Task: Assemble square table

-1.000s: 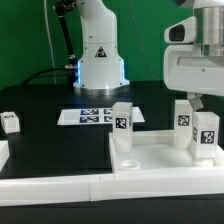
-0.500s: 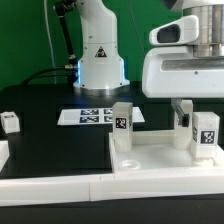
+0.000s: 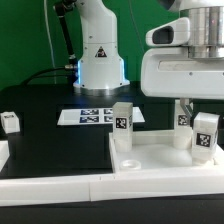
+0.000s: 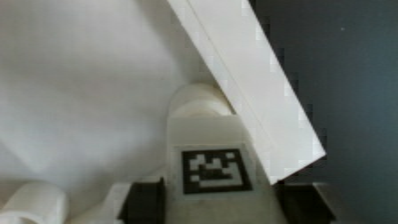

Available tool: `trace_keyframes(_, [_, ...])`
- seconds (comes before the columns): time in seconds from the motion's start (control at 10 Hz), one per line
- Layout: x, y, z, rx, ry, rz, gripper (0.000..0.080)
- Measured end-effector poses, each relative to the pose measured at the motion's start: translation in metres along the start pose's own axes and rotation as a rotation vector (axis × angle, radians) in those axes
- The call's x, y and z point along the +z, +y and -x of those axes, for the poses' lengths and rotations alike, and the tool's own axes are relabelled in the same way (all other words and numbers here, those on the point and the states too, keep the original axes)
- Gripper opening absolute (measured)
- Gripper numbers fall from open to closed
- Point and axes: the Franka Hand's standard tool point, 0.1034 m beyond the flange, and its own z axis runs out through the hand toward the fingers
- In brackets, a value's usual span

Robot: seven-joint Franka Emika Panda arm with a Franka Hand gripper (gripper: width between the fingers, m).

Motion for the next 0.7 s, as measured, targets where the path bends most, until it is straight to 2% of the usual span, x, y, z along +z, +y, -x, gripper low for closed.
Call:
trace_keyframes(0.3, [0.0003,0.0007,-0.0005,0.183,0.000,0.001,0.0295])
trace_keyframes(0.4, [0.0009,0.0002,0.0005,0.362,-0.014,-0.004,0.0295])
trace_keyframes(0.5, [0.0015,-0.0008,0.0023,0.557,-0.041,-0.020,0.0295])
trace_keyframes(0.7, [0.0015,-0.0036,0.0018,0.875,-0.113,-0.068,0.0295])
